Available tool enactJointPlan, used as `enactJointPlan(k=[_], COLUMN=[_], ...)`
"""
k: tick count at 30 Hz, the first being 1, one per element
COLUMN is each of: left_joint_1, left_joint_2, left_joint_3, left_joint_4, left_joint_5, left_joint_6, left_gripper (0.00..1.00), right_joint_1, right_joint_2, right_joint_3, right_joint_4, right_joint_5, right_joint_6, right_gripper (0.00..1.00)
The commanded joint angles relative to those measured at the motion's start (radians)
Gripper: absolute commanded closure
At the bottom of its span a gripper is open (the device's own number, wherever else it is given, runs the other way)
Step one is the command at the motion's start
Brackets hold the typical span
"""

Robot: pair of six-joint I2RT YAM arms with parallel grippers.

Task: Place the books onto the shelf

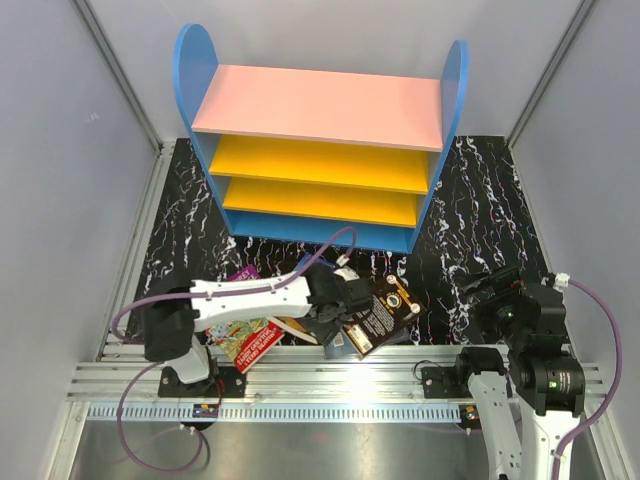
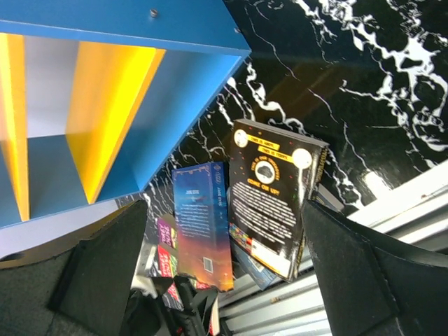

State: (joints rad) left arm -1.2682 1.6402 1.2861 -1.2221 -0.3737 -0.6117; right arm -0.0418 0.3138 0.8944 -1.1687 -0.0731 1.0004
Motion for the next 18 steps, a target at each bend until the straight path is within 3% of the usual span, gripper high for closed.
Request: enactJointPlan(k=[1, 10, 18], left_joint_1=[-0.035, -0.065, -0.066], left_joint_2=[0.087, 0.263, 0.357], left_joint_3=[0.073, 0.183, 0.254], left_joint_4=[0.047, 0.029, -0.082], left_joint_5=[-0.027, -0.030, -0.166], left_joint_6=[0.044, 0.046, 0.026], left_gripper=[0.01, 0.01, 0.01], right_joint_1=[0.003, 0.003, 0.002], right_joint_2=[0.005, 0.027, 0.010], right_joint_3=[0.041, 0.055, 0.040], right_joint_4=[-0.037, -0.054, -0.075], right_joint_5=[-0.002, -0.011, -0.010], right_joint_6=[-0.031, -0.063, -0.075], right_gripper=[0.00, 0.00, 0.00])
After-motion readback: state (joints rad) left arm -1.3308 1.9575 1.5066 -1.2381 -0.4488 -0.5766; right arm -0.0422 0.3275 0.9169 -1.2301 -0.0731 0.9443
